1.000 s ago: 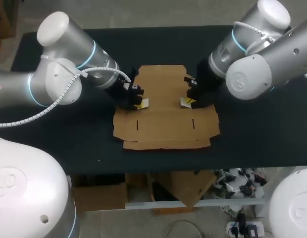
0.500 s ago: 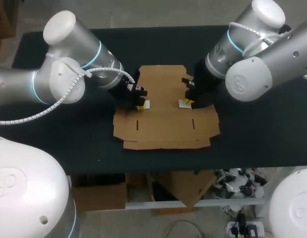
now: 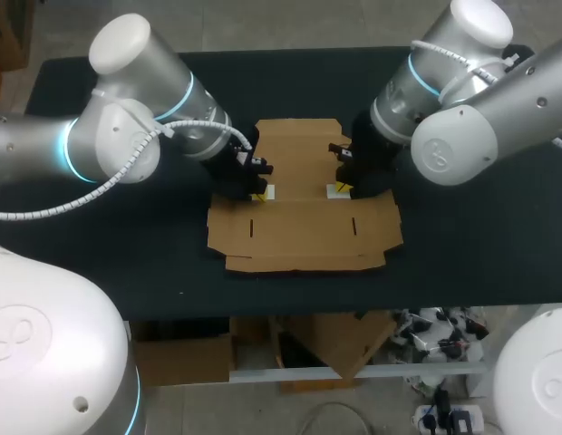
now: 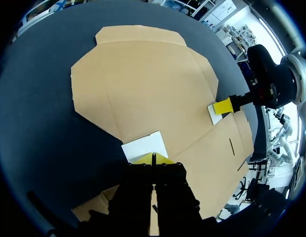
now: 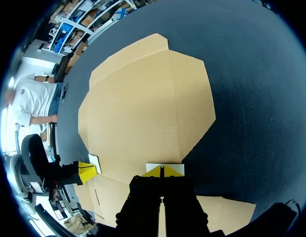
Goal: Assemble the packaging by folding the flat box into shape, placing the metal phone stand inside, and closing the box properly
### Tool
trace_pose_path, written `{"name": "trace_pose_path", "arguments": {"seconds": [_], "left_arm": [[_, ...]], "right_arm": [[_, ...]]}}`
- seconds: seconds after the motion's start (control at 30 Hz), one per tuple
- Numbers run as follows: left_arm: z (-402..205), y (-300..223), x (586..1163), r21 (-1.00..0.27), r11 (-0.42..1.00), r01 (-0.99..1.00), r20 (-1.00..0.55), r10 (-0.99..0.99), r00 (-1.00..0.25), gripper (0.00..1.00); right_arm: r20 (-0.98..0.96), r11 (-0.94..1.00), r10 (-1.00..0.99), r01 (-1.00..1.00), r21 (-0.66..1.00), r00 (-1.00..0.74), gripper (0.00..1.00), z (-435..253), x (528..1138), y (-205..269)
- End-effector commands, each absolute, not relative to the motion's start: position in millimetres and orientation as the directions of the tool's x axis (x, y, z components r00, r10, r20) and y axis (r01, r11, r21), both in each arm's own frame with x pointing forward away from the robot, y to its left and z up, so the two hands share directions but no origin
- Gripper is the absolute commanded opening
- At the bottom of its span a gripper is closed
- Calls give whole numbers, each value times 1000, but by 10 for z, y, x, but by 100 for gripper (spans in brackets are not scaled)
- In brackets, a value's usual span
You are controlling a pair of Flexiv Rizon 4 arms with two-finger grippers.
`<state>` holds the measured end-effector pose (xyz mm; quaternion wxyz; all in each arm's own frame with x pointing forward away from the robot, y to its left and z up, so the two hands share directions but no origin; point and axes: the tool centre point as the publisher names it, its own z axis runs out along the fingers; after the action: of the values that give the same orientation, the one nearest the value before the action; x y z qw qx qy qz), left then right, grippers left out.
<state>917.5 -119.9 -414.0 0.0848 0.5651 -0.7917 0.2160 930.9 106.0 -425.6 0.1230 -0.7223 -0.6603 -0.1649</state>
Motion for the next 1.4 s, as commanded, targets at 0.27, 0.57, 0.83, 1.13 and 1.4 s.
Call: {"name": "trace_pose_path", "arguments": {"seconds": [0.27, 0.57, 0.83, 1.13, 1.4], "left_arm": [[-4057, -1196, 9148, -275, 253, -928, 351, -872, -342, 0], [-3862, -1059, 9105, -314, 221, -923, 340, -882, -327, 0], [-3739, -925, 9136, -297, 220, -929, 334, -888, -317, 0], [-3619, -785, 9106, -289, 210, -934, 334, -892, -305, 0], [-3531, -644, 8999, -294, 199, -935, 323, -900, -293, 0]], "right_arm": [[433, -109, 900, 990, 94, 58, 0, -4131, 9303, 890], [489, -127, 871, 985, 117, 54, 0, -3999, 9309, 650], [562, -124, 826, 988, 90, 53, 0, -3961, 9294, 412], [587, -144, 807, 986, 80, 70, 0, -3861, 9235, 141], [601, -167, 794, 984, 66, 95, 0, -3741, 9097, -125]]}}
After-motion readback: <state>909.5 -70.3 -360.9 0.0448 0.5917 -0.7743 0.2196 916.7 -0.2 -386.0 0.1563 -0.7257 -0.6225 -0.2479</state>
